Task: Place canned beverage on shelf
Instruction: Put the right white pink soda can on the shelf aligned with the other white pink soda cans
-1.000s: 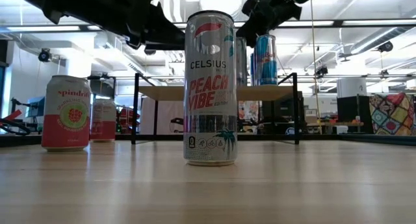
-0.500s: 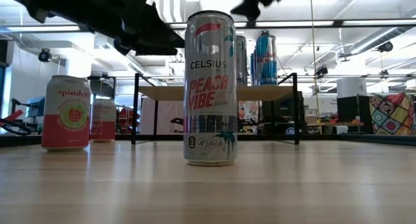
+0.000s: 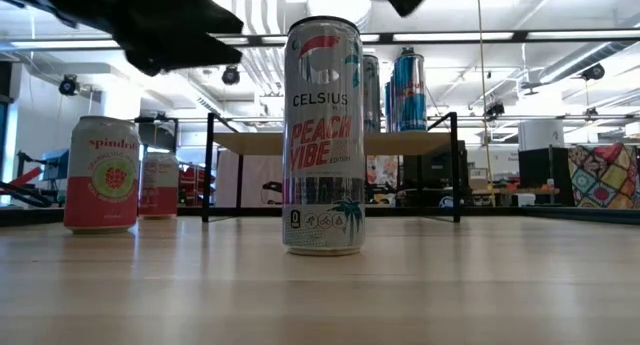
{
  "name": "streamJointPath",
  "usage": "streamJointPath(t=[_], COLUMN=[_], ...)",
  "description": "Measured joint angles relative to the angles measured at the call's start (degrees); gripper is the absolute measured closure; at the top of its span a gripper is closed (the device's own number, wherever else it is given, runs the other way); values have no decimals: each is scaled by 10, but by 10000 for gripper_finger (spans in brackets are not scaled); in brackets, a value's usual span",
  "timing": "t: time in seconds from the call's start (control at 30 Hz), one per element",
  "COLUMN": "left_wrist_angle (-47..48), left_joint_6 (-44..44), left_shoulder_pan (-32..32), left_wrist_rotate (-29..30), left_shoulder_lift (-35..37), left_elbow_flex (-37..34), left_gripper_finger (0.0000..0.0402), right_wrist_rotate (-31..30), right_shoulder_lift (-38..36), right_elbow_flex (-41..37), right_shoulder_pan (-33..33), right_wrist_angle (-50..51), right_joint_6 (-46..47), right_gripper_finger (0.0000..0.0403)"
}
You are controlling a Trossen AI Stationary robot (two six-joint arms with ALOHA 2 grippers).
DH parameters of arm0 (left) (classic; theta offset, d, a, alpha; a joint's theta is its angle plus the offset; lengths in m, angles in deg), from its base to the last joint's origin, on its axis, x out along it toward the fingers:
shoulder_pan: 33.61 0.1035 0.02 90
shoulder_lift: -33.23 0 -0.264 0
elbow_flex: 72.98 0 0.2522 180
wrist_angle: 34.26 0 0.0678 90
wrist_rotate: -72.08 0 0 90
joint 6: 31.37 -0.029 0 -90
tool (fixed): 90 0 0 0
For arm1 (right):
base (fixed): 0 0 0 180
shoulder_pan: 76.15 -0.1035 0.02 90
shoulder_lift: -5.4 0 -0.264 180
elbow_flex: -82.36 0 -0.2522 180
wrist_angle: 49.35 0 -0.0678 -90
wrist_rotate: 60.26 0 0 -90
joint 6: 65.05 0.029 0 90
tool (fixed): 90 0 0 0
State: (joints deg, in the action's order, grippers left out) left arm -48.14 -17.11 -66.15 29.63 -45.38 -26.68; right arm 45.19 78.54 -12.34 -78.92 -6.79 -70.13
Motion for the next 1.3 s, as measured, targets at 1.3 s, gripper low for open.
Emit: streamJointPath(t=[1.3], left_wrist_angle=[159], left_joint_6=[73], left_shoulder_pan=[-38], left_wrist_rotate=[92], left_shoulder_lift=[-249], left_elbow_flex=[270], left_gripper_finger=[118], right_wrist_rotate=[-239], right_shoulder_lift=[164], right_elbow_flex=[-202], right_shoulder_pan=[-162], right_wrist_angle=[-483], right_joint_6=[128], right_gripper_finger=[76])
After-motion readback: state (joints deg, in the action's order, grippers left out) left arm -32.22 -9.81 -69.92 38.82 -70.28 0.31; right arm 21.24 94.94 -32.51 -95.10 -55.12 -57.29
